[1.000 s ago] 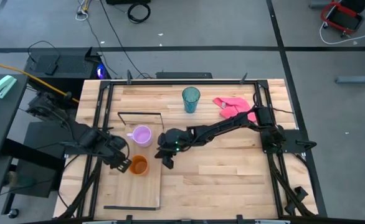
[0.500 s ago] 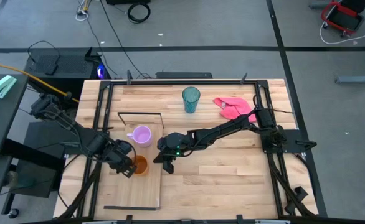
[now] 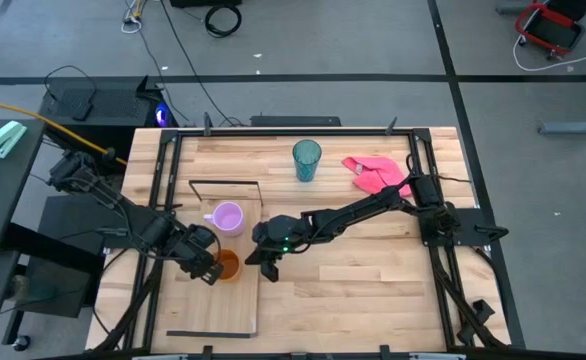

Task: Stack small to large cups/mugs on shelf
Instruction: Adjust the cups on the shelf

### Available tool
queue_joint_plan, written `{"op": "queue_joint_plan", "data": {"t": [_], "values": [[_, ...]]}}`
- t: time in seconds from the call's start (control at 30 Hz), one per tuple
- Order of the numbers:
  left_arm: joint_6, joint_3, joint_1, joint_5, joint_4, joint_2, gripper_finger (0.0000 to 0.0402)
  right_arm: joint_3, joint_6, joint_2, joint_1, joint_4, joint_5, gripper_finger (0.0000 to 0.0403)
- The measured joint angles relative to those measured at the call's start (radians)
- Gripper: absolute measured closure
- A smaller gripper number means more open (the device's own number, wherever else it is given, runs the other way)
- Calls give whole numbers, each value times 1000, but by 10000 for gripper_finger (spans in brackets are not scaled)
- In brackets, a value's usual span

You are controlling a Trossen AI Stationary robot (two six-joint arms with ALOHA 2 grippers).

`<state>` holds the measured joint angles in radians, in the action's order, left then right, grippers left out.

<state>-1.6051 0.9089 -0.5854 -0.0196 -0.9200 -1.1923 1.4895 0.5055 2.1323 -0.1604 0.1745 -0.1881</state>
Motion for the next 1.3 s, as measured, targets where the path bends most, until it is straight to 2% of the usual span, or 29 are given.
{"op": "queue_joint_plan", "data": {"t": [0.23, 0.57, 0.83, 1.07, 1.3], "values": [[-6, 0, 0, 20, 13, 0, 378, 0, 19, 0, 6, 38, 4, 401], [-7, 0, 0, 27, 12, 0, 388, 0, 27, 0, 17, 42, 4, 401], [-7, 0, 0, 73, 9, 0, 379, 0, 26, 0, 16, -20, 4, 401], [-18, 0, 0, 73, 13, 1, 387, 0, 26, 0, 16, -46, 4, 401], [-26, 0, 0, 72, 12, 2, 379, 0, 25, 0, 16, -36, 4, 401]]}}
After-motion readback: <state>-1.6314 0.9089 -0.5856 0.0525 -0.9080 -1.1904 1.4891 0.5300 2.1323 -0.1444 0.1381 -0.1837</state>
